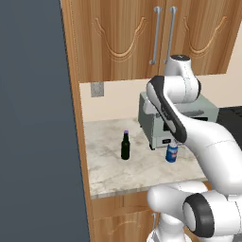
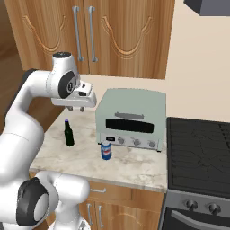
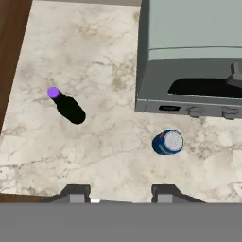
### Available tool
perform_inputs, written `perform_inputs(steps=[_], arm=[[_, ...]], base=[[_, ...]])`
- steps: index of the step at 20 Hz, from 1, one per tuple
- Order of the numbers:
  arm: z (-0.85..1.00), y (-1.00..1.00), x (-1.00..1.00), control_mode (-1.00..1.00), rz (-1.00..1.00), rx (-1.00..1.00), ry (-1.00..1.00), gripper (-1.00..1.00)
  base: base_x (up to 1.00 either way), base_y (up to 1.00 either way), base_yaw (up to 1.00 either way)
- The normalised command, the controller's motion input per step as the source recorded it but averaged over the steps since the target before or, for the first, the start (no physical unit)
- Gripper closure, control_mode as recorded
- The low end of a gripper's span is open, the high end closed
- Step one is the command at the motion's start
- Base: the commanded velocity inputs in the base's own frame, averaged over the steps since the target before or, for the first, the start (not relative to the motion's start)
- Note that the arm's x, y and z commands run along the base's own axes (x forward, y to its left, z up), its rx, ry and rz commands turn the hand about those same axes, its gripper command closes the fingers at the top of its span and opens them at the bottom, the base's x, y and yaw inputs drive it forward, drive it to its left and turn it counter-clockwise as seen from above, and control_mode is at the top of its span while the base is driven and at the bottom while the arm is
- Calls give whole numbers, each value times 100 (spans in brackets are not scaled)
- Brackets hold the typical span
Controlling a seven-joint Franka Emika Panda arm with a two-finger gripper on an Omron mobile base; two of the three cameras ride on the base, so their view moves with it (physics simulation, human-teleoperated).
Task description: Move the drinks to the dining counter.
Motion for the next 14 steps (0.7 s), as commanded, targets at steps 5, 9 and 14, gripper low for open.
perform_inputs(steps=[5, 9, 14], arm=[[-7, 1, -22, -100, 0, 0, 5, -100], [-24, 38, -42, -100, 0, 0, 15, -100], [-14, 61, -32, -100, 0, 0, 16, -100]], base=[[0, 0, 0], [0, 0, 0], [0, 0, 0]])
